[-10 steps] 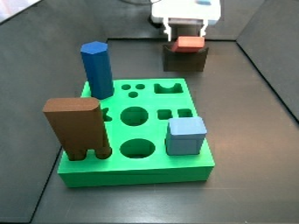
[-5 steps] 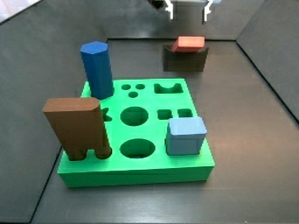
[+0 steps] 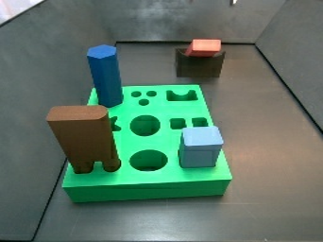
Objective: Pick up the double-square object. Move up. Rotate the double-square object. Place the double-square object on the fixture. Regrasp the double-square object. Move to above the board. Insert the double-square object.
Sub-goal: Regrasp the double-square object.
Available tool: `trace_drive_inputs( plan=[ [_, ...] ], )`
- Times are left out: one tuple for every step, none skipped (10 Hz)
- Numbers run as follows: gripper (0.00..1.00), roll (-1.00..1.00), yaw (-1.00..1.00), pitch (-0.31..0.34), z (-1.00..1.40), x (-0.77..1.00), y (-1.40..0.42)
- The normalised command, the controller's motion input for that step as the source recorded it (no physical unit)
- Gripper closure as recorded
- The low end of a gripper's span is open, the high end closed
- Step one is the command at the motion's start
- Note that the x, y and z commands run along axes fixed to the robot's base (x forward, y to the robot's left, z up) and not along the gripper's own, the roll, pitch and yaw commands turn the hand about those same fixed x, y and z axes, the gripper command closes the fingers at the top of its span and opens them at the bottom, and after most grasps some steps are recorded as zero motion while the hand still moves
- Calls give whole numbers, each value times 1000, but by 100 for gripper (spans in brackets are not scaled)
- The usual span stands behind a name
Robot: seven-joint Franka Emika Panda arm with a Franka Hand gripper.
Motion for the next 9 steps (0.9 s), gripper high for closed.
trace_drive_inputs(
  plan=[
    [0,1000,0,18,614,-63,-1000],
    [0,1000,1,14,347,-59,-820],
    [0,1000,1,10,172,-48,-622],
    [0,1000,1,6,77,-38,-417],
    [0,1000,2,0,34,-35,-132],
    [0,1000,3,-5,27,-35,0],
    [0,1000,4,-8,17,-29,-9],
    [0,1000,5,-13,5,-16,-28],
    [0,1000,6,-15,6,-12,-21]
  ],
)
